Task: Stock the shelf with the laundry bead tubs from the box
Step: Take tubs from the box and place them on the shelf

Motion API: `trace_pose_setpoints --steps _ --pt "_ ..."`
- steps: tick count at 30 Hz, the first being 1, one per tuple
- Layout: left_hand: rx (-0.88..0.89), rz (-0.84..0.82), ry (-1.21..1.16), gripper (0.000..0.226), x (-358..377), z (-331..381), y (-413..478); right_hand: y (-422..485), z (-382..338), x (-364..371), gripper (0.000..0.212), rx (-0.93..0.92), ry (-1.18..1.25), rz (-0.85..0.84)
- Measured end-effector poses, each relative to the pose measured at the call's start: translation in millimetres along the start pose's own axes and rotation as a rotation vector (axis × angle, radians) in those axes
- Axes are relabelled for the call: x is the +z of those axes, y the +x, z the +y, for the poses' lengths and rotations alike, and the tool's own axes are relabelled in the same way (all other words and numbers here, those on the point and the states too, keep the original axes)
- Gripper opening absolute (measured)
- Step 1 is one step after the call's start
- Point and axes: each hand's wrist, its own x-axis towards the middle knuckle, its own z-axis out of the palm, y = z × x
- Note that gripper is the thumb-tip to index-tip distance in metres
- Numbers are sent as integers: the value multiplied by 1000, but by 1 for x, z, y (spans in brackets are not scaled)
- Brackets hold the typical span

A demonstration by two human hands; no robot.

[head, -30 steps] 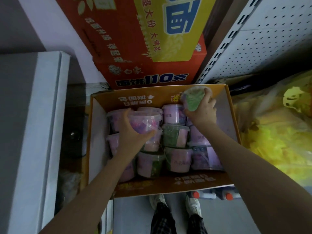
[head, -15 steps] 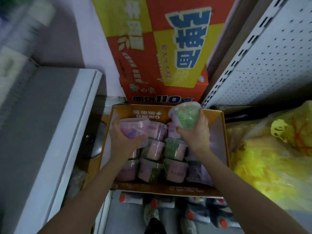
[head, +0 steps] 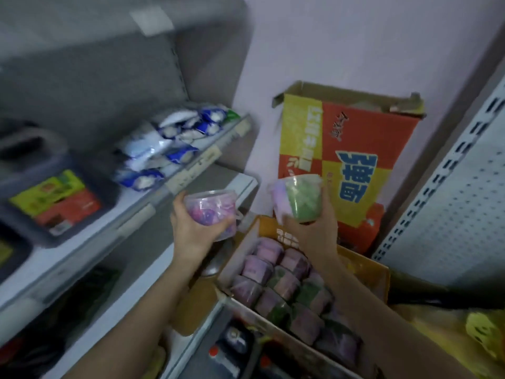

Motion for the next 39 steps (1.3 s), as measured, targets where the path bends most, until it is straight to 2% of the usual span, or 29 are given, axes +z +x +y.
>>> trace_pose_setpoints --steps 2,6,9,16,25,29,32,39 --pt "32 72 -15 117 -32 20 -6 -3 -29 5 87 -45 54 -40" --pt "100 263 20 110 -95 58 -20 -9 -81 21 103 -122 146 -127" --pt "146 372 41 107 -141 81 -32 -15 -121 37 101 -176 247 -175" --pt "231 571 36 104 -241 124 -62 -45 -213 82 99 -340 433 -300" --pt "317 788 215 97 -360 155 -77 -93 -315 157 101 -487 568 -498" --pt "269 861 312 97 -400 162 -67 -107 -355 189 98 -585 613 -526" --pt "264 851 324 98 -421 164 -48 -104 -378 216 98 -600 632 -528" --pt "305 810 327 97 -428 169 20 -64 -404 260 100 -587 577 -342"
